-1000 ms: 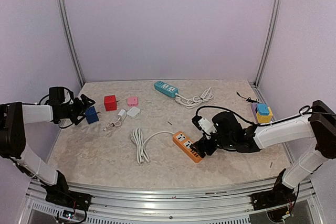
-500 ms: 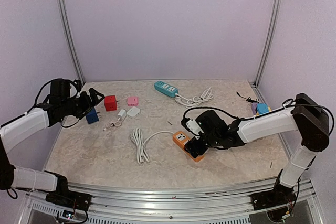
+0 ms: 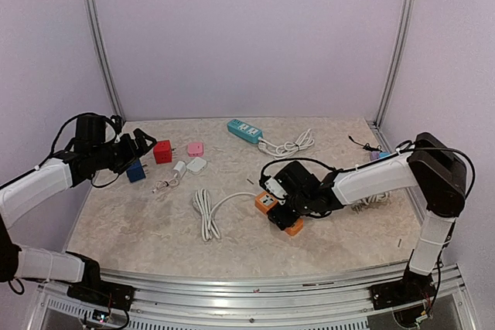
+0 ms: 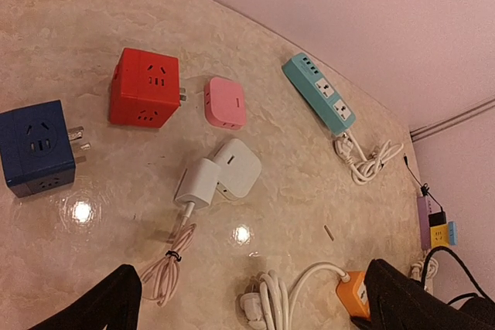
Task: Pull the plug off the socket
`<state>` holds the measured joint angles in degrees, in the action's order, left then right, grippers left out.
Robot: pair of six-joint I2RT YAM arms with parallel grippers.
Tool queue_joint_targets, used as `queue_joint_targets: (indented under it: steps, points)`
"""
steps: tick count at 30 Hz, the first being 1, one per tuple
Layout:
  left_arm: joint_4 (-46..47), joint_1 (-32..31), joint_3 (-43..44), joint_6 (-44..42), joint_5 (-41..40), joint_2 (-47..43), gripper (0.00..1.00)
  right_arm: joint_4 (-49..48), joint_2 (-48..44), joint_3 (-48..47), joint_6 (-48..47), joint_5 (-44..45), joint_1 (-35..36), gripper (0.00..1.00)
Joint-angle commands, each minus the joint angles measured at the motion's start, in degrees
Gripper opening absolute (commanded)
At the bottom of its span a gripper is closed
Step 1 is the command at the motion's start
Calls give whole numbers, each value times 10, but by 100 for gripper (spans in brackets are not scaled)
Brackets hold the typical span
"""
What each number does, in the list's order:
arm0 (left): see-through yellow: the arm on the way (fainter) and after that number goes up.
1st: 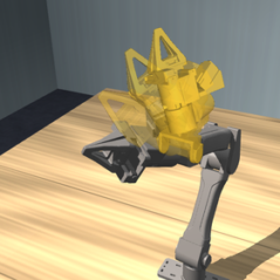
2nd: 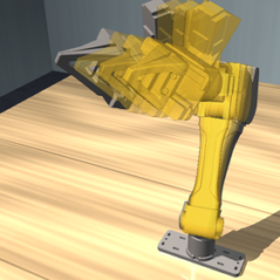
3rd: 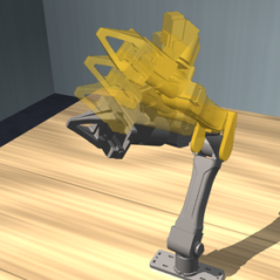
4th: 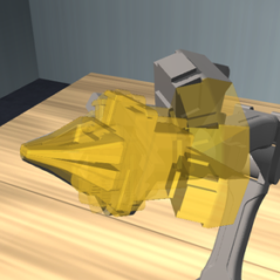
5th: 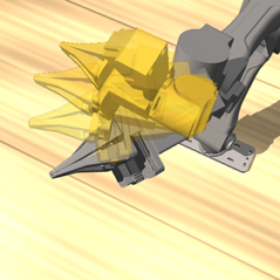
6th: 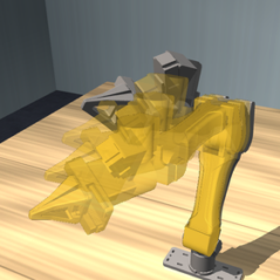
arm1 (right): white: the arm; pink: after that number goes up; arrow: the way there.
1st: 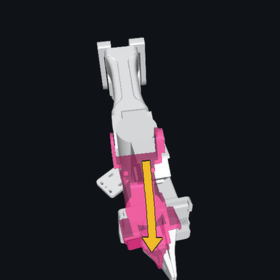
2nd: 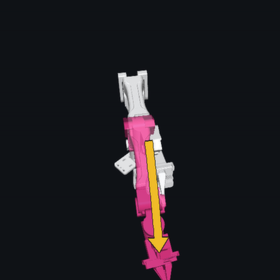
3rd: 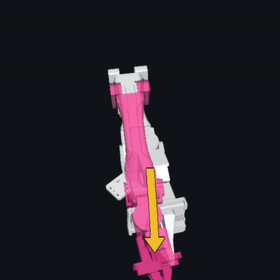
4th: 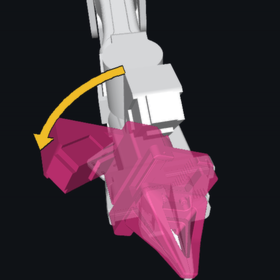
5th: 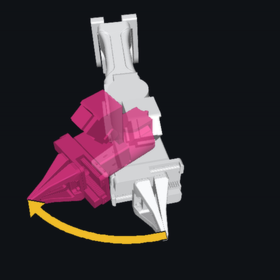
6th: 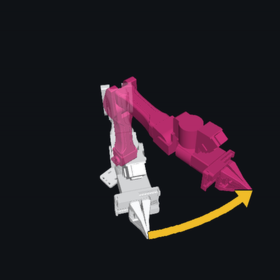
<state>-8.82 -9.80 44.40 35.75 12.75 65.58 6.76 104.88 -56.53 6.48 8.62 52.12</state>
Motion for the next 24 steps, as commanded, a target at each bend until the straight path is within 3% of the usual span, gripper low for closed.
queue_joint_targets:
  steps: [1,2,4,16,24]
  points:
    - [5,-4,-2,-2,-9,-7,99,30,7,-2,2,58,-15,60]
    - [6,-3,-3,-1,-9,-7,99,24,2,-1,3,57,-26,49]
    - [6,-3,-4,0,-7,-7,99,20,-4,-5,3,52,-47,37]
    - [8,-4,-11,-1,-9,-21,99,45,-14,-73,-58,63,-214,36]
    - [21,-4,-8,3,1,-14,99,52,29,-135,-151,114,-264,36]
